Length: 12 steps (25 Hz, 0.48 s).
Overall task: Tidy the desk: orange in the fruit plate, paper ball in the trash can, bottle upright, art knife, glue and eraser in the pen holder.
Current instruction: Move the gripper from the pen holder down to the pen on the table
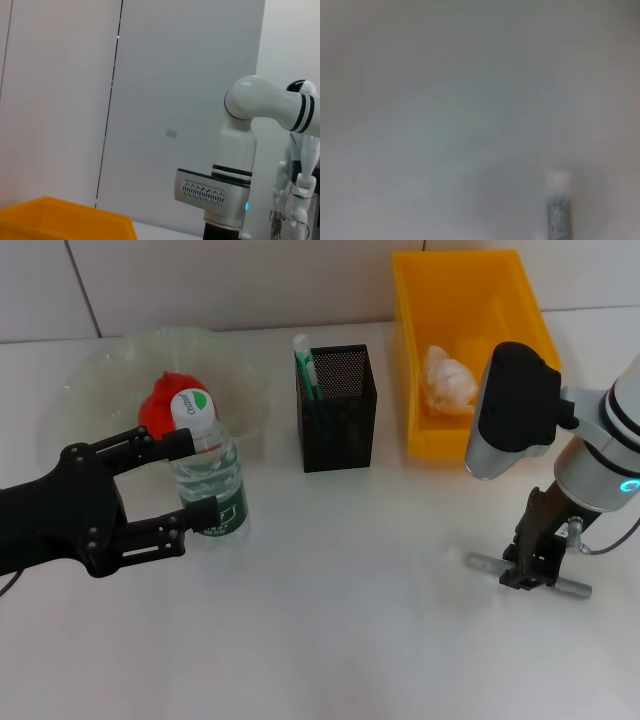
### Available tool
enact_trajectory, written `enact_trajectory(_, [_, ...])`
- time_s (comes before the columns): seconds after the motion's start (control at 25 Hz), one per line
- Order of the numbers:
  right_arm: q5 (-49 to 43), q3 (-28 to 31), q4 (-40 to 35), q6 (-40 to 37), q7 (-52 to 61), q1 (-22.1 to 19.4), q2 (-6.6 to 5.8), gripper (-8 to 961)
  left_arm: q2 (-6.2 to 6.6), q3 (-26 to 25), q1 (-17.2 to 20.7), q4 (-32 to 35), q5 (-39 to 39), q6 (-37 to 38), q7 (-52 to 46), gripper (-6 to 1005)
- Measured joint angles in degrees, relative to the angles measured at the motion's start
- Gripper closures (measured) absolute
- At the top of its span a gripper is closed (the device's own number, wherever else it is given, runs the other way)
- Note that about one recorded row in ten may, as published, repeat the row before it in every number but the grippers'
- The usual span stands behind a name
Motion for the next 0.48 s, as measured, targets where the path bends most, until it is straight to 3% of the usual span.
enact_trajectory(0.48, [0.00, -0.01, 0.36, 0.06, 0.14, 0.03, 0.00, 690, 0.00, 0.03, 0.09, 0.02, -0.09, 0.17, 0.05, 193])
